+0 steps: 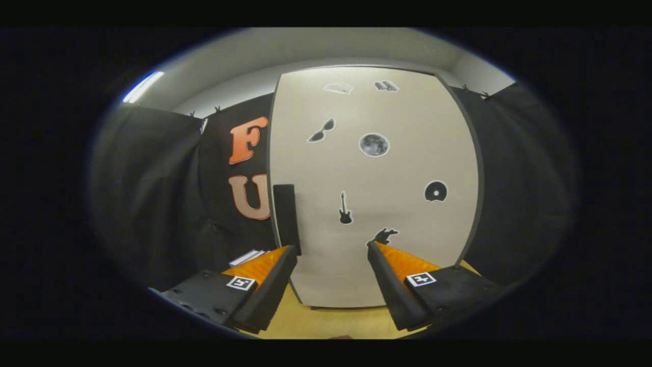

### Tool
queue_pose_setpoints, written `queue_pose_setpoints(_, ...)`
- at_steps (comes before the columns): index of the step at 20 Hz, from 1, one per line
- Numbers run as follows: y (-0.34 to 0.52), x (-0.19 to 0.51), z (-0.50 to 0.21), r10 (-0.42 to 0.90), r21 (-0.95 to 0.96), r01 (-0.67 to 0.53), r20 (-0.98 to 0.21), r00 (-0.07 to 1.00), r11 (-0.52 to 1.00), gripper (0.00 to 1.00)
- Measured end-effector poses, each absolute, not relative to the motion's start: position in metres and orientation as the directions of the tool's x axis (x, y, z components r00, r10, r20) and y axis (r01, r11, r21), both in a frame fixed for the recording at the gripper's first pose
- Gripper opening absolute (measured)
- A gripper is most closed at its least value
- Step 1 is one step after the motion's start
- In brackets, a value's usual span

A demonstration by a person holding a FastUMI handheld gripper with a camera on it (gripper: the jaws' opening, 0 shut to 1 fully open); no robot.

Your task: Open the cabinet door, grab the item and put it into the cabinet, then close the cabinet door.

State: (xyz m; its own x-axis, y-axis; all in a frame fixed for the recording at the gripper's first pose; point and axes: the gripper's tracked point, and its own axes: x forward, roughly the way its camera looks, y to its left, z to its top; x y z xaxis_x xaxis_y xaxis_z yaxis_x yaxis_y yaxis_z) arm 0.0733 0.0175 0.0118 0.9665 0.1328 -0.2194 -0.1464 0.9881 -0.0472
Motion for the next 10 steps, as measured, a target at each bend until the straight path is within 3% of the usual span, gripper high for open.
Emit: queue_pose_setpoints(10, -0.088, -0.026, 0.05, 0.032, -0.113, -0.051, -0.163, 0.986, 0.992, 0.92)
